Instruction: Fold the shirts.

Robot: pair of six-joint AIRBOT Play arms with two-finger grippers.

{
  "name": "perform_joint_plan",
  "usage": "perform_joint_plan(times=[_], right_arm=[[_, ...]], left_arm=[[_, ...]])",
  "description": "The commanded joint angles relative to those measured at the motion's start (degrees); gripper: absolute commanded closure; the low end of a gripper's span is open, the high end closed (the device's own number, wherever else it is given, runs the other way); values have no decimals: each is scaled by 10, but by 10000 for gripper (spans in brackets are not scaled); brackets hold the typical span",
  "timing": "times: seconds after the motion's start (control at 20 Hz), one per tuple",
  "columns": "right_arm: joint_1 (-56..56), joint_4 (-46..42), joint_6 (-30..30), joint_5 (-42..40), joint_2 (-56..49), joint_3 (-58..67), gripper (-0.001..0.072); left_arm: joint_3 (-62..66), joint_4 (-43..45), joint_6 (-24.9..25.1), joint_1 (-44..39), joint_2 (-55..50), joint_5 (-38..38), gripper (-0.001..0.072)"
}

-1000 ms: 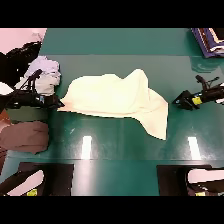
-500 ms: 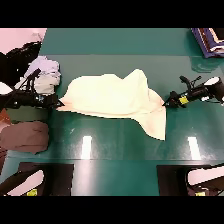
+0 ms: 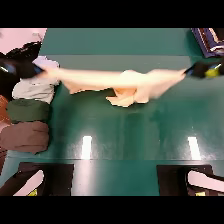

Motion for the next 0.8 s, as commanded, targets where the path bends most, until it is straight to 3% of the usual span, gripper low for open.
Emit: perform_joint_plan(times=[0.0, 0.2, 0.3, 0.5, 0.65, 0.75], right_arm=[[-10, -4, 7, -28, 104, 162, 699], [-10, -18, 23, -77, 196, 288, 698], [-10, -86, 47, -87, 241, 318, 699], [-10, -250, 100, -88, 324, 289, 699], [-10, -275, 111, -80, 329, 270, 699], [-10, -269, 111, -19, 269, 313, 699]], left_arm=[[199, 0, -8, 1, 44, 26, 682], [411, -2, -38, 1, 51, 38, 682], [474, -8, -63, 1, 57, 47, 682], [489, -47, -95, 1, 87, 72, 683], [478, -21, -121, 1, 82, 39, 683], [408, -3, -137, 1, 82, 19, 683]])
